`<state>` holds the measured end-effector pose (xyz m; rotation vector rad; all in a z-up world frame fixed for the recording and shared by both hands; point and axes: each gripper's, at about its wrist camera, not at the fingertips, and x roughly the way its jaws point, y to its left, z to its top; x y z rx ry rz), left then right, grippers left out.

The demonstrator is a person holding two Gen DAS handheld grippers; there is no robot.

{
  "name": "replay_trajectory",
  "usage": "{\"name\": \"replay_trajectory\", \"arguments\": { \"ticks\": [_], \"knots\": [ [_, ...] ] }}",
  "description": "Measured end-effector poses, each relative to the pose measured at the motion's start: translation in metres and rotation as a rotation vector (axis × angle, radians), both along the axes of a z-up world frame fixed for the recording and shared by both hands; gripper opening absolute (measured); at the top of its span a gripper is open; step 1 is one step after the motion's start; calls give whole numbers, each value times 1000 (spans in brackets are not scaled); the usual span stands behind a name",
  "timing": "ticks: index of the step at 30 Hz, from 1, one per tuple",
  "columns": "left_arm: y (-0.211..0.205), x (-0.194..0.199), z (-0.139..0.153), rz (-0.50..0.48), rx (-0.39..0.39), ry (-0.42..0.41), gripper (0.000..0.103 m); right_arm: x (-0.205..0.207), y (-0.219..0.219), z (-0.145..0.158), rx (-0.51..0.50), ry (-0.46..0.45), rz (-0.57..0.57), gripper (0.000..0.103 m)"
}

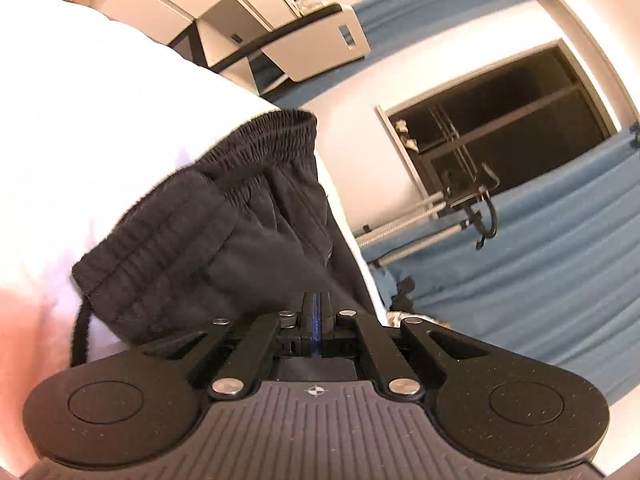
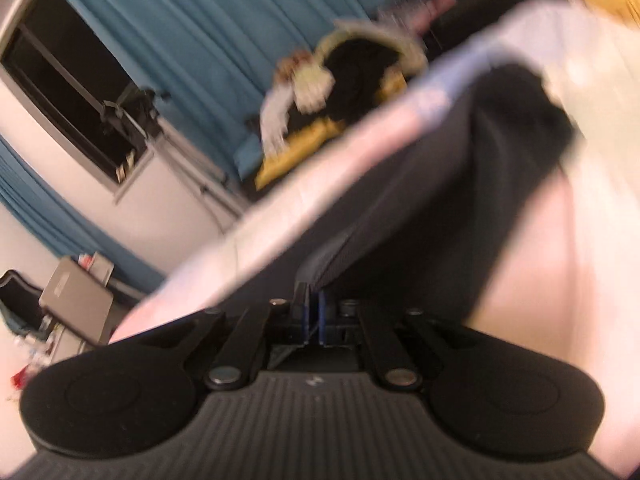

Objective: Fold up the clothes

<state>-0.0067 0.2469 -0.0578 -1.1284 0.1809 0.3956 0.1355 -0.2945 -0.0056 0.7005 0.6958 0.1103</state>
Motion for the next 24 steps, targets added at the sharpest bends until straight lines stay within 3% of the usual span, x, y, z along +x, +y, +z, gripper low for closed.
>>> {"name": "replay_trajectory", "arguments": {
  "ticks": [4, 6, 9, 10, 11, 12, 13, 14, 16, 18, 23, 24],
  "knots": [
    [-17, -1, 3, -68, 3, 34, 1, -47, 0, -49, 59, 195, 93, 8],
    [-24, -10, -3, -108, -7, 58, 1, -58, 1, -65, 86, 250, 125, 11],
    [-31, -16, -6, -155, -21, 78, 3, -73, -3, -69, 133, 249, 156, 34],
    [-34, -16, -6, -164, -21, 81, 10, -75, -7, -63, 145, 215, 158, 43],
    [-37, -16, -5, -171, -18, 88, 16, -78, -13, -54, 151, 168, 153, 45],
    [-39, -15, -4, -174, -15, 98, 37, -79, -20, -44, 152, 121, 135, 49],
    [-41, -13, -4, -173, -9, 113, 58, -81, -32, -32, 153, 63, 98, 55],
    [-42, -10, -4, -172, -4, 127, 62, -83, -43, -22, 156, 22, 61, 59],
    [-42, -5, -7, -181, -7, 155, 65, -89, -73, -7, 190, -51, -41, 71],
    [-40, 2, -16, -183, -56, 198, 71, -95, -105, -5, 230, -82, -154, 77],
    [-26, 1, -42, -128, -215, 275, 71, -108, -186, -27, 382, 10, -445, 79],
    [-25, 0, -44, -117, -222, 277, 71, -109, -195, -28, 350, 25, -471, 80]
  ]
}}
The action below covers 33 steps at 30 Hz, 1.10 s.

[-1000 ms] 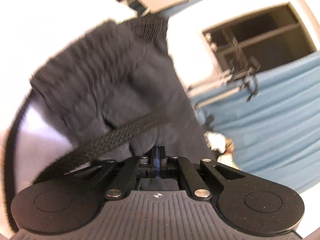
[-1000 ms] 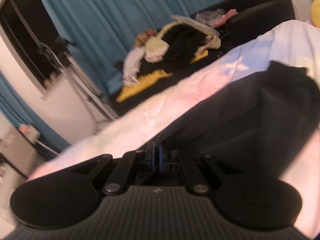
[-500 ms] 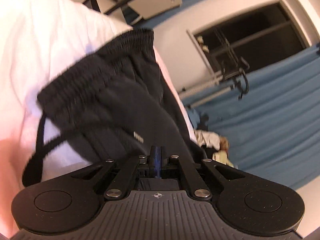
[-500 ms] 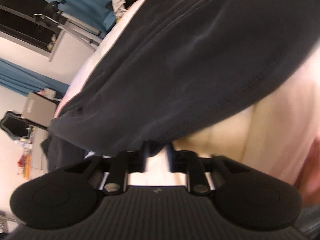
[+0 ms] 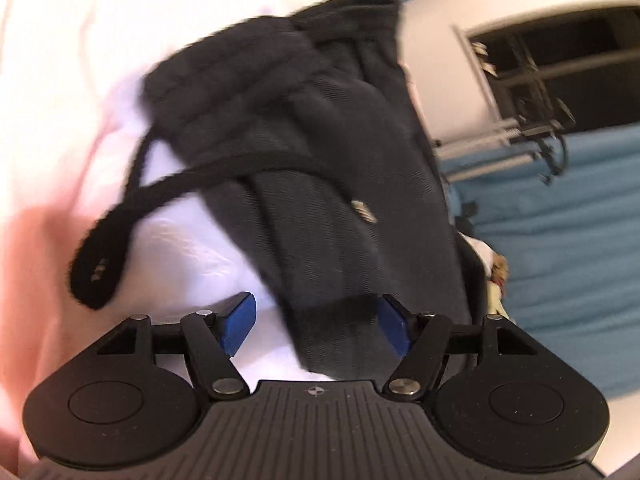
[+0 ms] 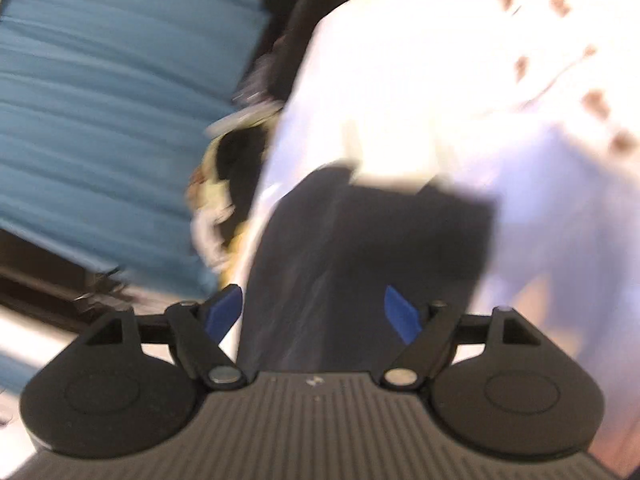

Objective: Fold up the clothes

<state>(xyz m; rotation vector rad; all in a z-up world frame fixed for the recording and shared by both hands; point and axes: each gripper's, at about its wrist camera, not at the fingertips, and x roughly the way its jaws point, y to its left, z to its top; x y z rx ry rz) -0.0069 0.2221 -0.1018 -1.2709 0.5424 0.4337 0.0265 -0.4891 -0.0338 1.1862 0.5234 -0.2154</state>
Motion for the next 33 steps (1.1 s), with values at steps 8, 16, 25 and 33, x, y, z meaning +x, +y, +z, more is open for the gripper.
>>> {"name": "replay_trajectory", "arguments": {
  "ticks": [8, 16, 25, 33],
  "knots": [
    [8, 8, -13, 32, -26, 4, 72, 24, -33, -50, 23, 228, 89, 83],
    [24, 16, -24, 95, -81, -36, 38, 36, -34, -59, -107, 199, 2, 35],
    [31, 0, 22, 74, 72, -199, 12, 35, -16, 3, -317, 37, 12, 10],
    [121, -27, 82, 48, -74, -296, 10, 100, -7, 104, -325, -163, 48, 10]
  ]
}}
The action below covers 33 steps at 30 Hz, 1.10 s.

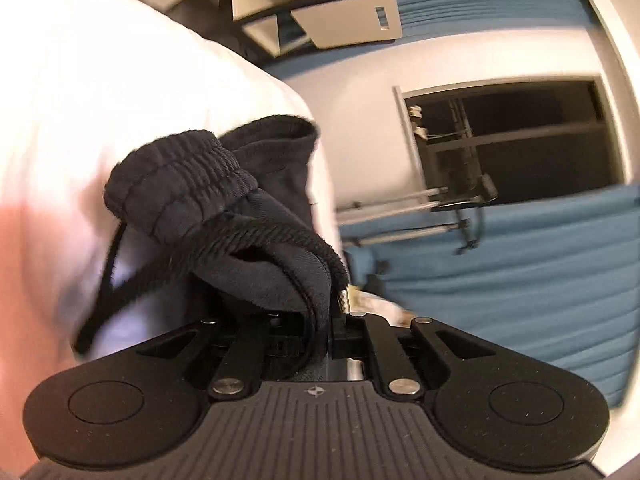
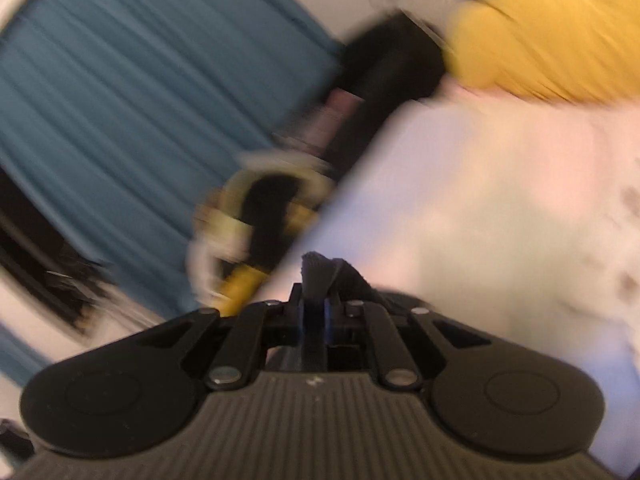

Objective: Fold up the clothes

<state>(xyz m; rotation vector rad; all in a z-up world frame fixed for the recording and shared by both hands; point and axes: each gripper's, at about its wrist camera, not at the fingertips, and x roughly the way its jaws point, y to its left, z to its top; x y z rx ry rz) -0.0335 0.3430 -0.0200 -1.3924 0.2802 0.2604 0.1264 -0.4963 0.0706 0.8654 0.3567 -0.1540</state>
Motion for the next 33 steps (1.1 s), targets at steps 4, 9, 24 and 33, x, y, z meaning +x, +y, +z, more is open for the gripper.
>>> {"name": "replay_trajectory", "arguments": {
  "ticks": [4, 9, 24, 33],
  "knots": [
    [28, -19, -4, -45, -30, -7, 10, -27, 9, 43, -60, -243, 33, 10],
    [27, -52, -55, -123, -10, 77, 11, -70, -31, -45, 31, 37, -6, 10],
    [-9, -67, -31, -260, 438, 230, 84, -116, -59, -140, -10, 302, -30, 61],
    [-112, -28, 59, -331, 865, 132, 94, -55, 11, -63, -277, 90, 106, 74]
  ]
}}
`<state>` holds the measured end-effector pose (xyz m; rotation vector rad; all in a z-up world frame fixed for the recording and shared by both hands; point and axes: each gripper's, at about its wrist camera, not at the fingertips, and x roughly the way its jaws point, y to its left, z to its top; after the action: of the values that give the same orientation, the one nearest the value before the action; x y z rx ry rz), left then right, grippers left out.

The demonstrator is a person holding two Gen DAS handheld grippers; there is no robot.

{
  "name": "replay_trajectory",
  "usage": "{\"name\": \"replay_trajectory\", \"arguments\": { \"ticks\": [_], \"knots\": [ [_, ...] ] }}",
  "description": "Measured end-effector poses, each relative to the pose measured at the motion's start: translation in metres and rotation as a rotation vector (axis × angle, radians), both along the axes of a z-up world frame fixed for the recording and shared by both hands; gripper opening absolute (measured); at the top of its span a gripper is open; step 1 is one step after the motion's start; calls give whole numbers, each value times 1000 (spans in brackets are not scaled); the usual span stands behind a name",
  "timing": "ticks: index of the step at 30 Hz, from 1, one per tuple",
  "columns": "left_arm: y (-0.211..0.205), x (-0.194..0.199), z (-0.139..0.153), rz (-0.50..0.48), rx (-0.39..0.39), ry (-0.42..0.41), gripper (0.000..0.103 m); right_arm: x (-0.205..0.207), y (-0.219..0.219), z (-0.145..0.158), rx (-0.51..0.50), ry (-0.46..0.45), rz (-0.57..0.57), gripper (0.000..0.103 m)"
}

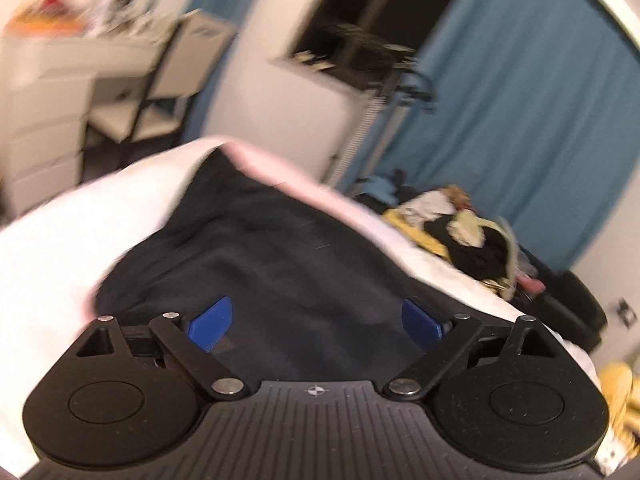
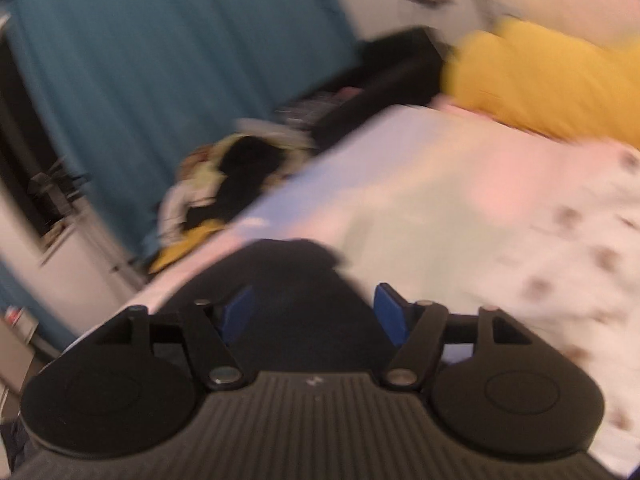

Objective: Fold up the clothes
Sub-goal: 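Lay the trousers flat on the bed and open the left gripper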

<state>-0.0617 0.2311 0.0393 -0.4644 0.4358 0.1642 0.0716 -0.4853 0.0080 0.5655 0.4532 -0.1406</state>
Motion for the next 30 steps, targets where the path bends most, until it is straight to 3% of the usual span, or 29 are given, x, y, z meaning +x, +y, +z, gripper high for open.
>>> {"name": "replay_trajectory", "arguments": {
  "ticks": [3, 8, 12, 18, 21, 25, 30],
  "knots": [
    [-57, 38, 12, -103, 35, -29, 95, 28, 42, 9, 54, -44, 86, 88],
    [-149, 98, 2, -227, 63, -6, 96, 78, 83, -11, 261, -33, 155, 88],
    [-196, 135, -35, -317, 103, 51, 96, 106, 76, -44, 356, 25, 131, 88],
    [-208, 163, -104, -343, 96, 202, 96, 137, 24, -78, 312, 95, -4, 88],
    [-208, 166, -113, -335, 108, 218, 96, 147, -2, -103, 310, 124, -79, 88],
    [-204, 170, -118, -326, 84, 219, 98, 168, -13, -119, 342, 88, -69, 87],
    [-208, 184, -129, -326, 91, 245, 100, 191, -15, -125, 227, 63, -40, 86]
  ]
}}
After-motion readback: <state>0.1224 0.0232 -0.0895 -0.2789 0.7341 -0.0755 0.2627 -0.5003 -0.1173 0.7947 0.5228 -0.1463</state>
